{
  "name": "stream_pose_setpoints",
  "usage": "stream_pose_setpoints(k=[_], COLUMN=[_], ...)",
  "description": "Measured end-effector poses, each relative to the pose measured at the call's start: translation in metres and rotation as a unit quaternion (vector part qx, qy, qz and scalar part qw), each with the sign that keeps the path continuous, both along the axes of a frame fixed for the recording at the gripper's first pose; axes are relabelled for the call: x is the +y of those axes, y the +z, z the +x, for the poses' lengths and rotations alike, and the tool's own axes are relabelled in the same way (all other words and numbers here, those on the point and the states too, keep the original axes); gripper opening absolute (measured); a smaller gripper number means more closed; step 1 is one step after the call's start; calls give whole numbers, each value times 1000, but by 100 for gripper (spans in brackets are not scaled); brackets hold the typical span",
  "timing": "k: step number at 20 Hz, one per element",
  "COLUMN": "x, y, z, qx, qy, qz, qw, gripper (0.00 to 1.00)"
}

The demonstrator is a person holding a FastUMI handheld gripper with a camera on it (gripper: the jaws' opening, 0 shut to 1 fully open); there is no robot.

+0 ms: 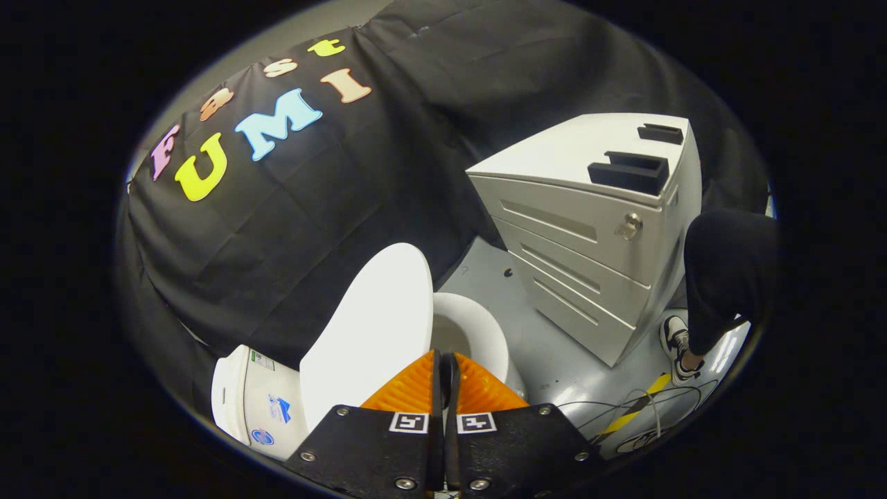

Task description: Open the toilet lid.

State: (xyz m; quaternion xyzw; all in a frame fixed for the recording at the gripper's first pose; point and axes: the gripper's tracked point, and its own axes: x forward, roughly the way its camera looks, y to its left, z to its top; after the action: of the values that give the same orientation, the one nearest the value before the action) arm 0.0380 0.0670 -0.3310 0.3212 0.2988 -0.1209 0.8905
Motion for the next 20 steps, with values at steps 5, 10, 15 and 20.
stream_pose_setpoints(k=[5, 10, 15, 20], x=[16, 37, 54, 75], y=[49, 87, 113, 138], z=[5, 6, 5, 6], qx=[-30, -50, -67, -84], qy=[31, 42, 67, 95], qz=[-48, -85, -117, -161], qw=[998, 994, 989, 979], gripper=[1, 1, 0, 1])
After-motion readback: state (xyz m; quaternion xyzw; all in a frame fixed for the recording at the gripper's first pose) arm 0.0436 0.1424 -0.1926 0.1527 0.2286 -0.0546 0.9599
